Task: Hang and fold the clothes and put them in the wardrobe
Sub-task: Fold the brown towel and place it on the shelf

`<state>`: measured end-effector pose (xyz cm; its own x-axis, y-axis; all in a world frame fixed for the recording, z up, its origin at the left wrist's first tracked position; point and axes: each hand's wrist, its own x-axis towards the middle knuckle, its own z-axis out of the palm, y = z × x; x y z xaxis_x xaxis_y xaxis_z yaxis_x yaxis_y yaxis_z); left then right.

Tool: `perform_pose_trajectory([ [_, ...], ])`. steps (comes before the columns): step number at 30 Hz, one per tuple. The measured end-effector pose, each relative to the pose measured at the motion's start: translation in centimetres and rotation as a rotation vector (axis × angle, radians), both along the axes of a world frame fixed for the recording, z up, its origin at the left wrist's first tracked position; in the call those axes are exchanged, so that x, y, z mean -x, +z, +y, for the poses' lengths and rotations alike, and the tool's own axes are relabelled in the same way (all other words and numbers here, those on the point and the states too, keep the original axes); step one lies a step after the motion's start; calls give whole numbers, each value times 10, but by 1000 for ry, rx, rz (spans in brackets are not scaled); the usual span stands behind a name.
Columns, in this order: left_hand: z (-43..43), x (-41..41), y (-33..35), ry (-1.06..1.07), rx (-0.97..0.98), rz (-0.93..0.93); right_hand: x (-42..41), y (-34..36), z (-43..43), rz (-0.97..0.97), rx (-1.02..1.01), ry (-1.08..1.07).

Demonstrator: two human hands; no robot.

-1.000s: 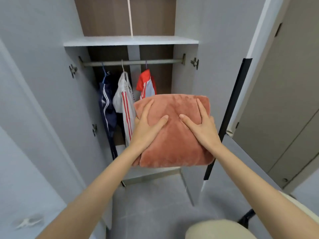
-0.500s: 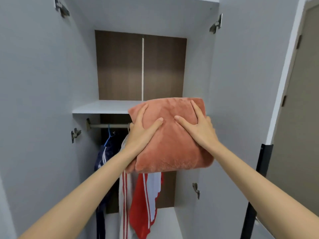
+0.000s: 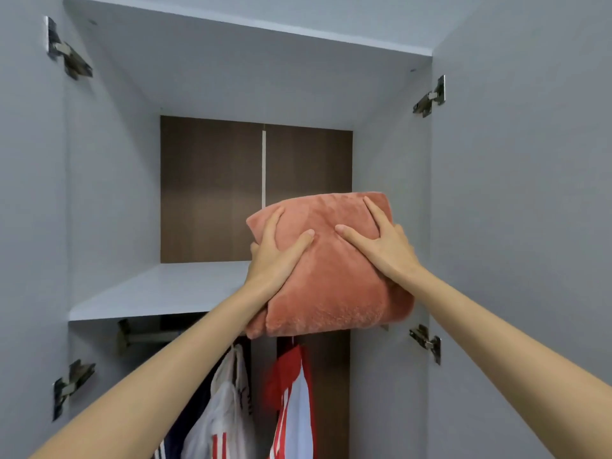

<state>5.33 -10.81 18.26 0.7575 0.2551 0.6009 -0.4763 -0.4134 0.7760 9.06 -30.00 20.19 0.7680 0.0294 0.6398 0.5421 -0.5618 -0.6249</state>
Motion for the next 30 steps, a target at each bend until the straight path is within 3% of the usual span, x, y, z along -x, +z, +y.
perform_pose_trajectory([
  [14,32,-172,6,-45,-9,170,-167,10,29,62,93,-189],
  [22,37,-203,-5,39,-222,346,-206,-8,33,210,220,-212],
  [25,40,-202,-3,113,-333,341,-192,-3,38,-24,305,-324],
  [27,40,-198,-6,178,-388,258,-176,-3,47,-245,349,-266],
  [30,46,-194,-15,220,-426,135,-157,-18,59,-349,420,-140],
])
